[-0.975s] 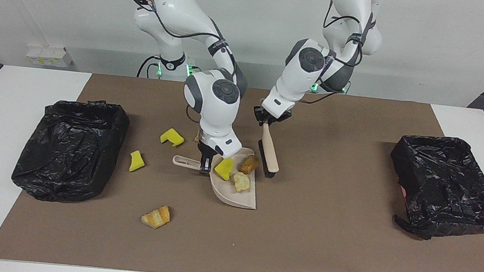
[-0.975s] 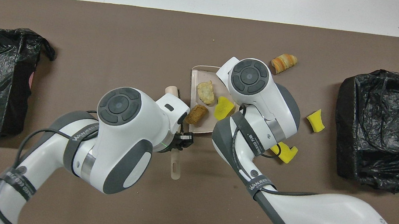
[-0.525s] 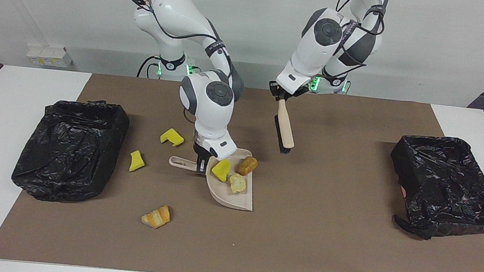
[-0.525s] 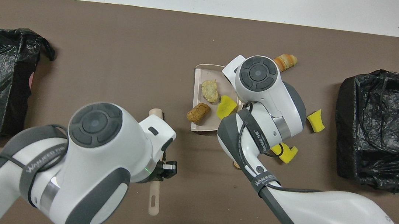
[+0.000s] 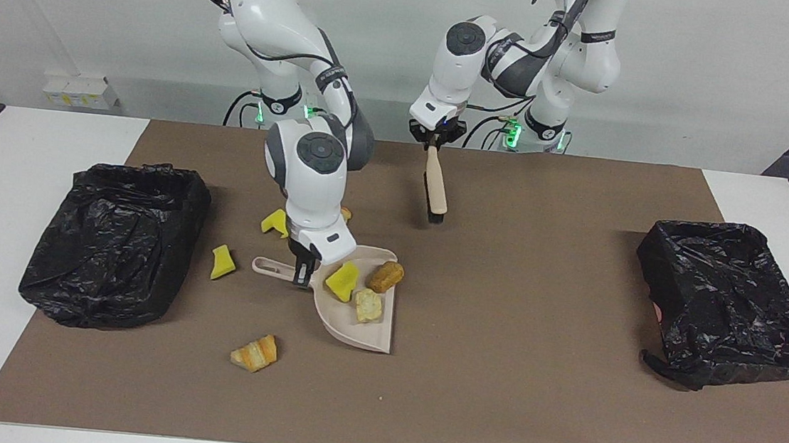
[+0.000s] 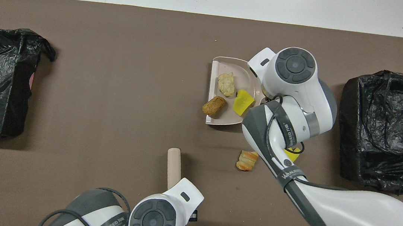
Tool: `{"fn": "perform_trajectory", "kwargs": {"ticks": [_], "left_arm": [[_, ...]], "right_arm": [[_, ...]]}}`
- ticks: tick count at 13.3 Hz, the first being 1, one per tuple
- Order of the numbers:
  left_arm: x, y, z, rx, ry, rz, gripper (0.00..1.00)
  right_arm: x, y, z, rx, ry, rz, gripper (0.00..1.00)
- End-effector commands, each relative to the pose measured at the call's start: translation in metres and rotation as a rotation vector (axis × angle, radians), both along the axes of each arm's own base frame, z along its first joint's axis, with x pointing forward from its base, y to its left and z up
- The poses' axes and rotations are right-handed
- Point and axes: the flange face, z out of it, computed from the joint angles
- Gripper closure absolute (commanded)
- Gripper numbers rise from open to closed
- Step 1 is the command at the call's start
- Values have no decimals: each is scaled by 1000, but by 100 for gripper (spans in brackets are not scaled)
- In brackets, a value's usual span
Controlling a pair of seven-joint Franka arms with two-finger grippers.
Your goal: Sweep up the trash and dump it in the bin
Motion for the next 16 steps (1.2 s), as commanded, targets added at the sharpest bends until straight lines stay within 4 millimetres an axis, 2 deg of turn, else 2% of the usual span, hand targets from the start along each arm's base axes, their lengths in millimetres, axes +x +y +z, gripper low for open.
{"fn": "perform_trajectory", "kwargs": {"ticks": [1, 6, 7, 9, 11, 12, 13, 15, 16], "left_arm": [[-3, -5, -19, 7, -31, -13, 100], [10, -1, -31, -18, -59, 21, 100], [13, 0, -39, -13, -55, 25, 100], [29, 11, -41, 5, -72, 34, 100], [32, 14, -42, 12, -76, 34, 100], [37, 18, -42, 11, -77, 45, 89], [39, 19, -44, 13, -76, 48, 71], [43, 18, -43, 11, -77, 54, 1], [45, 18, -41, 12, -75, 57, 0]], "right_arm": [[-18, -30, 32, 31, -30, 1, 100], [-50, -107, 75, 27, -62, -34, 100], [-55, -126, 81, 53, -56, -36, 100], [-70, -171, 95, 69, -59, -56, 100], [-81, -220, 109, 83, -56, -25, 100], [-85, -252, 110, 107, -45, -11, 100], [-91, -289, 111, 136, -43, 7, 100], [-105, -353, 114, 130, -46, 59, 100], [-112, -379, 116, 120, -48, 77, 100]]}}
